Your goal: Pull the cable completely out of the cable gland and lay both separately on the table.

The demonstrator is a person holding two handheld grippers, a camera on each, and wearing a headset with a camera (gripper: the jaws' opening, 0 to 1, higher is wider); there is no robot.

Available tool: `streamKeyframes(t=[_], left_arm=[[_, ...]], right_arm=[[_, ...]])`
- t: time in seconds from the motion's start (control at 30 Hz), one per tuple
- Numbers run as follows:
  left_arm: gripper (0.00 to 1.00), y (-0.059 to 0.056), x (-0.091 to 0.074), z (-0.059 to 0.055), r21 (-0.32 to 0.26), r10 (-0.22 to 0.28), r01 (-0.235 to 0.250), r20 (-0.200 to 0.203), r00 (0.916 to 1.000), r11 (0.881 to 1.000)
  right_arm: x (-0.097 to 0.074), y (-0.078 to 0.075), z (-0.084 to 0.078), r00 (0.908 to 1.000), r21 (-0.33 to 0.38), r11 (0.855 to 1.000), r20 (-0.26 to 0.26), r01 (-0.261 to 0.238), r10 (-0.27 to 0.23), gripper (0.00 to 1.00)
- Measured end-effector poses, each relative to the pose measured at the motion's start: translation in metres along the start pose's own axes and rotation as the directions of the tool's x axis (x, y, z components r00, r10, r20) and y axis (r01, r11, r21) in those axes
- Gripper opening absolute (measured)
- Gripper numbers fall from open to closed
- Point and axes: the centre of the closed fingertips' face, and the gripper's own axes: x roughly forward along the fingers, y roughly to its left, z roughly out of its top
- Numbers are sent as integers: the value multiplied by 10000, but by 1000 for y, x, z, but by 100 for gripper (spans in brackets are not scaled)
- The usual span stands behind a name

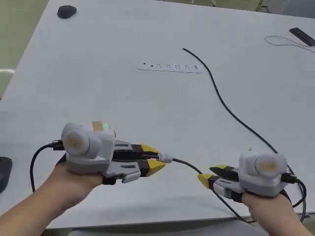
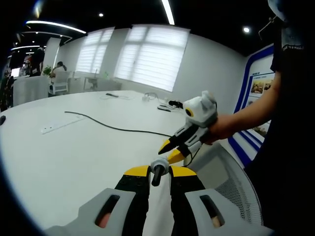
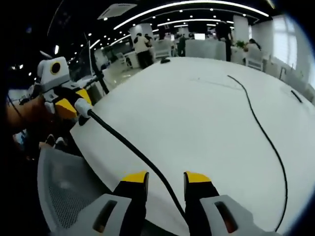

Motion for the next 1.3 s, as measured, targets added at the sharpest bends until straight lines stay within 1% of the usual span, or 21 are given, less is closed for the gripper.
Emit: streamKeyframes(t=[0.03,0.07,0.1,0.17,0.2,0.23,0.3,0.33,0.37,0.4,0.47,0.6,0.67,0.73,0.9,1.0,1.07,1.13,1.17,1.23,1.3], left_arm=[[15,0,0,0,30,-4,4,-21,10000,10000],[15,0,0,-1,26,-9,9,-36,10000,10000],[15,0,0,-1,19,-10,10,-40,10000,10000],[15,0,0,-1,9,-12,12,-43,10000,10000],[15,0,0,-1,-3,-13,13,-39,10000,10000],[15,0,0,-1,-11,-15,15,-32,10000,10000],[15,0,0,-1,-28,-16,16,-24,10000,10000],[15,0,1,-1,-25,-23,23,-23,10000,10000],[15,0,1,-1,-24,-29,29,-30,10000,10000],[15,0,1,-1,-22,-27,27,-40,10000,10000],[15,0,1,-1,-34,-3,3,-35,10000,10000],[15,0,0,-1,-57,17,-17,-9,10000,10000],[15,0,-1,-3,-50,31,-31,-56,10000,10000],[15,0,-2,-2,-62,45,-45,-46,10000,10000],[15,0,-2,-1,-58,89,-89,32,10000,9999],[15,0,-2,0,-29,87,-87,41,10000,10000],[15,2,-2,3,-40,143,-142,155,9998,9999],[15,4,-3,6,-24,209,-208,265,9994,9998],[15,4,-4,7,-42,216,-215,285,9994,9998],[15,6,-4,8,-33,236,-235,334,9992,9997],[15,6,-5,9,21,230,-231,386,9990,9997]], right_arm=[[-1,10,14,9984,-463,9983,409,-360,379,27],[-2,17,24,9958,-837,9953,726,-489,550,29],[-4,23,31,9943,-1215,9911,854,-538,644,31],[-4,37,42,9919,-2227,9717,793,-791,989,32],[-3,43,46,9909,-2757,9573,746,-872,1118,31],[-2,52,50,9898,-3433,9341,634,-980,1272,31],[1,64,53,9881,-4162,9013,378,-1204,1494,30],[2,69,54,9874,-4332,8925,321,-1258,1547,28],[5,73,56,9870,-4652,8763,309,-1255,1578,26],[6,77,56,9864,-4793,8680,261,-1299,1621,25],[9,84,57,9850,-4941,8588,262,-1355,1705,20],[13,87,55,9848,-5101,8483,136,-1419,1729,10],[13,87,55,9845,-5090,8484,108,-1453,1751,3],[15,88,53,9831,-4818,8619,41,-1583,1829,2],[15,86,53,9848,-4854,8615,65,-1489,1738,1],[15,84,54,9855,-4657,8731,112,-1447,1693,1],[16,77,52,9893,-4576,8804,109,-1245,1456,0],[16,68,50,9921,-4105,9053,108,-1092,1246,0],[16,64,48,9918,-3793,9184,125,-1127,1268,0],[17,55,42,9935,-3508,9306,61,-1044,1138,0],[17,49,37,9947,-3404,9353,5,-963,1026,0]])
